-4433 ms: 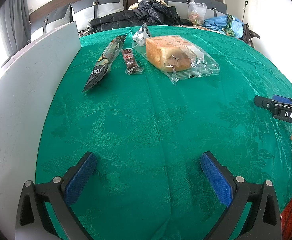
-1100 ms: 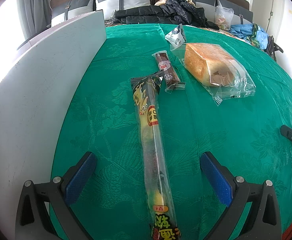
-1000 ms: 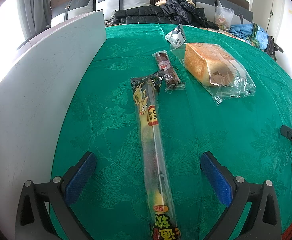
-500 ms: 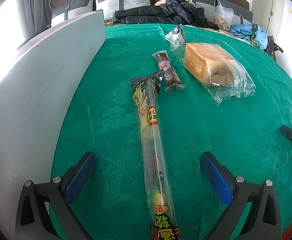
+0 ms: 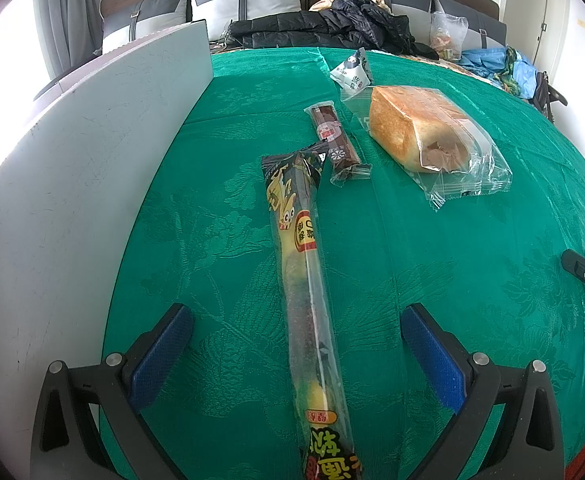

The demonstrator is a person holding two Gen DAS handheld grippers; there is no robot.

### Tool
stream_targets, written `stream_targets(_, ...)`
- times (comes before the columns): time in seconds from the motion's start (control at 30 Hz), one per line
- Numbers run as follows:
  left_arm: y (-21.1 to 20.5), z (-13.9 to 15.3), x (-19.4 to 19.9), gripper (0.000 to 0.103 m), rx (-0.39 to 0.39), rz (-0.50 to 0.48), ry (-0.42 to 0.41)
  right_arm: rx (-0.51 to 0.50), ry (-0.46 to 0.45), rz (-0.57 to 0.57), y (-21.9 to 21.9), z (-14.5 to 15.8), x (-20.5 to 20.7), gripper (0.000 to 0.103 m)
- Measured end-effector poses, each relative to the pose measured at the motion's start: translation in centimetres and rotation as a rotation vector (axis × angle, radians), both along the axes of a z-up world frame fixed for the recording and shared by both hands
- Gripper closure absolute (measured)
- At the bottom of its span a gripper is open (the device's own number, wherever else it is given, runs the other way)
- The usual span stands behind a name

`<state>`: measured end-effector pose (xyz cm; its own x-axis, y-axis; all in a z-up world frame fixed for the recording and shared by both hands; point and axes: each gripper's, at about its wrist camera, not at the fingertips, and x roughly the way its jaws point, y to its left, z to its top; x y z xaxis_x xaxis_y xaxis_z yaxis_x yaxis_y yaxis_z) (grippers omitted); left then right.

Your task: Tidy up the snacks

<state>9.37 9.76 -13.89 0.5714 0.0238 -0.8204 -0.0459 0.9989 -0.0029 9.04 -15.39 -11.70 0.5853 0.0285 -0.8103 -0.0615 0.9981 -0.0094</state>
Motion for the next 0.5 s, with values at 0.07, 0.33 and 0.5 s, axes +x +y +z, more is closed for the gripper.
stream_targets(0.07, 0.0, 0.0, 0.0, 0.0, -0.001, 0.0, 0.0, 0.0, 0.0, 0.0, 0.0, 0.0, 0.0, 0.013)
stream_targets(0.33, -0.1, 0.0, 0.0, 0.0, -0.001, -0.002, 0.0, 0.061, 0.045, 0.041, -0.2, 1.0, 1.0, 0.014)
stream_targets(0.5, 0.0, 0.0, 0.0, 0.0, -0.001, -0.002, 0.0, 0.241, 0.033, 0.047, 2.2, 5.3, 4.5, 0.013)
